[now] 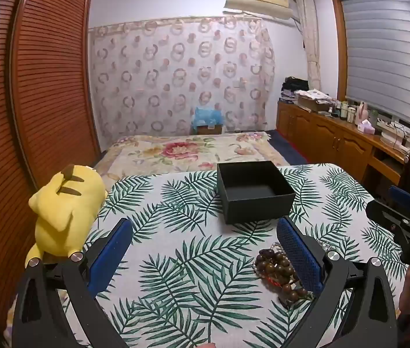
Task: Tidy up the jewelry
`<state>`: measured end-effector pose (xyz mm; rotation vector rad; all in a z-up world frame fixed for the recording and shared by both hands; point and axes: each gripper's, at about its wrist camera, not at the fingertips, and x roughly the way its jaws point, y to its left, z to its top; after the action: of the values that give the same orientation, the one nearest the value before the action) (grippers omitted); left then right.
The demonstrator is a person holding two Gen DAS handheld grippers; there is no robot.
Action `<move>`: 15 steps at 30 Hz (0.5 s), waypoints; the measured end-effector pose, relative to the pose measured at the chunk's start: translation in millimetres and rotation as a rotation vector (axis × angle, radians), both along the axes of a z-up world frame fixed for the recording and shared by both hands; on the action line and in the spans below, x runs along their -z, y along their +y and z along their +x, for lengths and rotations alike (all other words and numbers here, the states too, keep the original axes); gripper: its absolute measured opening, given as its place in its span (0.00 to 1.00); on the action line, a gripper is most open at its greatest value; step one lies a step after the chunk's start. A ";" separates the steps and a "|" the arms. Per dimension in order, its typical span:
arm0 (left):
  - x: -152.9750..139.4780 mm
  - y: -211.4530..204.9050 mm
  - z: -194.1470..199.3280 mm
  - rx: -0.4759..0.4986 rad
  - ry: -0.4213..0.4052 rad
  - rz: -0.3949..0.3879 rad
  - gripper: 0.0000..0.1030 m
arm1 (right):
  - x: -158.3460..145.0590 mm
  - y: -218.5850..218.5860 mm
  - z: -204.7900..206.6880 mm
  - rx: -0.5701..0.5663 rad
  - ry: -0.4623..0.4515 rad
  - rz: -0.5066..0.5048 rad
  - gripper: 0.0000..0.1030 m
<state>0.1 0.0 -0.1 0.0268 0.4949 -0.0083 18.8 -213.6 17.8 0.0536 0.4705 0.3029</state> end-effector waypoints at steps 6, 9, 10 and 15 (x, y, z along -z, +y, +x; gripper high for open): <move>-0.2 0.1 -0.3 0.000 -0.001 -0.002 0.94 | 0.2 0.2 -0.2 0.001 -0.005 -0.004 0.98; -0.8 -0.2 -0.7 0.004 -0.003 -0.005 0.94 | -0.7 0.1 -1.3 0.003 -0.008 -0.002 0.98; -1.2 -0.4 -1.0 0.005 -0.005 -0.005 0.94 | 0.3 0.8 -0.1 -0.001 -0.006 -0.006 0.98; -0.8 -0.1 -2.6 0.003 -0.003 -0.004 0.94 | -0.1 0.8 -0.2 0.000 -0.005 -0.004 0.98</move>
<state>-2.5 -0.1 0.7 0.0233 0.4915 -0.0124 18.5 -212.8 17.9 0.0485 0.4660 0.3022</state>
